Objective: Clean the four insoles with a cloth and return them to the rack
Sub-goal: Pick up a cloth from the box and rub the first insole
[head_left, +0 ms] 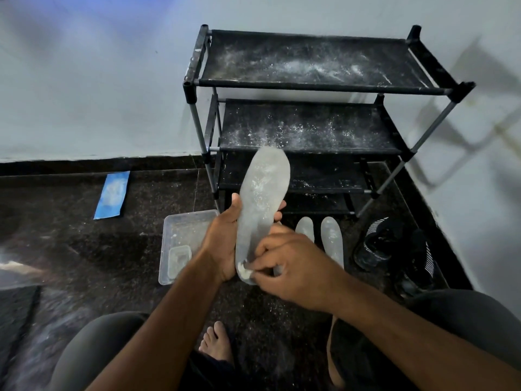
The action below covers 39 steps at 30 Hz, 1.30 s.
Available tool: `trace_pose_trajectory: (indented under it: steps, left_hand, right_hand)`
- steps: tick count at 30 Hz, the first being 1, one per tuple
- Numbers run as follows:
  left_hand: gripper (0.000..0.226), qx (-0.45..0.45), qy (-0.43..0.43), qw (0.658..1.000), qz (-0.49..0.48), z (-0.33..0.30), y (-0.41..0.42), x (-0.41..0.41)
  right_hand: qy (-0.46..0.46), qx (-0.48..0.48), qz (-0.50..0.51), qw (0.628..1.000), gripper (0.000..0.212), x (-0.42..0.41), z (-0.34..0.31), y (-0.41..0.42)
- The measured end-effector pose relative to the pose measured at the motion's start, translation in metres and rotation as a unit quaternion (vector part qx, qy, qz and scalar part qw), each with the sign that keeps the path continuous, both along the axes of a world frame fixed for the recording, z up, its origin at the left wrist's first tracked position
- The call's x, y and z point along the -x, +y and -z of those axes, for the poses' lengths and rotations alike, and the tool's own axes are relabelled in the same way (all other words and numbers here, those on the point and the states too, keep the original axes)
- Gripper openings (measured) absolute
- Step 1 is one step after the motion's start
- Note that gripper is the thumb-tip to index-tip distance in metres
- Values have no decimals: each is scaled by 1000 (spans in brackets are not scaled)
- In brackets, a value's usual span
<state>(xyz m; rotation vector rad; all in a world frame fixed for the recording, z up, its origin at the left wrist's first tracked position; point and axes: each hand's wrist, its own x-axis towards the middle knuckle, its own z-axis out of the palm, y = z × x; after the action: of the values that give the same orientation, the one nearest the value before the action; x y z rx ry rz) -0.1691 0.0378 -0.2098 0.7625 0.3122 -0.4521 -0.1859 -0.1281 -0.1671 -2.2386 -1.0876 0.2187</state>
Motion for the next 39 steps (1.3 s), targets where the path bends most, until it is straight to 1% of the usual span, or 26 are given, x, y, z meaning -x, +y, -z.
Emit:
trace_pose_trajectory:
  steps: [1, 3, 5, 7, 9, 11, 12, 13, 14, 16, 17, 18, 20, 22, 23, 24, 26, 27, 28, 29, 31, 33, 34, 36, 38, 39]
  left_hand:
    - [77, -9, 4, 1000, -1, -2, -1, 1]
    - [67, -41, 9, 999, -17, -5, -4, 4]
    - [60, -80, -1, 997, -20, -7, -6, 6]
    - [56, -115, -13, 993, -16, -9, -8, 9]
    - [52, -143, -23, 989, -7, -11, -11, 10]
    - [52, -159, -21, 987, -1, -13, -11, 11]
    - [51, -167, -19, 986, 1, -14, -11, 11]
    - [51, -178, -19, 984, 3, -14, -9, 11]
    - [50, -189, -21, 982, 4, -12, -8, 11]
    - [45, -201, -24, 979, 9, -12, -6, 13]
    - [44, -206, -26, 978, 12, -12, -6, 14]
    - [44, -210, -30, 977, 15, -12, -7, 14]
    - [45, -225, -37, 973, 20, -12, -8, 14]
    - [46, -221, -35, 974, 23, -14, -8, 13]
    - [46, -215, -32, 976, 24, -14, -7, 12]
    - [45, -211, -31, 977, 28, -15, -7, 12]
    - [41, -215, -33, 975, 32, -16, -6, 13]
    - [39, -217, -39, 975, 35, -15, -6, 14]
    - [38, -215, -45, 975, 38, -16, -8, 15]
    - [37, -216, -50, 974, 38, -16, -9, 16]
    - [38, -221, -41, 974, 31, -17, -11, 16]
    - [38, -202, -29, 979, 23, -17, -11, 14]
    - [38, -188, -30, 981, 20, -17, -11, 14]
    - [35, -177, -28, 984, 14, -16, -9, 13]
    - [35, -146, -25, 989, 21, -15, -8, 14]
    - [35, -134, -22, 990, 26, -16, -9, 15]
  right_hand:
    - [-2, -15, 10, 1000, 26, -5, -2, -2]
    - [-71, -8, 69, 995, 30, -24, -6, -9]
    - [-142, 11, 147, 979, 22, -41, -9, -17]
    - [-174, 49, 162, 970, 17, -45, -9, -18]
    - [-151, 92, 99, 979, 21, -38, -3, -12]
    - [-68, 77, 34, 994, 22, -33, -3, -9]
    - [-36, 53, 28, 998, 21, -35, -6, -11]
    - [-31, 34, 47, 998, 22, -38, -8, -13]
    - [-52, 29, 81, 995, 21, -43, -9, -17]
    - [-120, 60, 137, 981, 21, -52, -10, -22]
    - [-139, 88, 138, 977, 21, -53, -9, -22]
    - [-134, 110, 119, 978, 21, -50, -6, -20]
    - [-79, 124, 49, 988, 20, -42, 0, -14]
    - [-20, 106, 7, 994, 19, -39, -1, -15]
    - [-4, 83, 15, 996, 19, -41, -4, -17]
    - [-5, 56, 44, 997, 20, -46, -7, -20]
    - [-61, 31, 131, 989, 21, -55, -9, -24]
    - [-93, 43, 158, 982, 21, -57, -8, -23]
    - [-112, 66, 164, 978, 22, -56, -5, -22]
    - [-111, 92, 147, 979, 23, -53, 0, -18]
    - [-64, 105, 75, 990, 24, -44, 7, -11]
    - [-5, 52, 24, 998, 20, -38, 3, -9]
    - [6, 23, 36, 999, 19, -40, 0, -10]
    - [-32, -10, 128, 991, 21, -51, -3, -15]
    - [-104, 7, 205, 973, 21, -58, -3, -18]
    - [-123, 25, 211, 969, 21, -57, -1, -17]
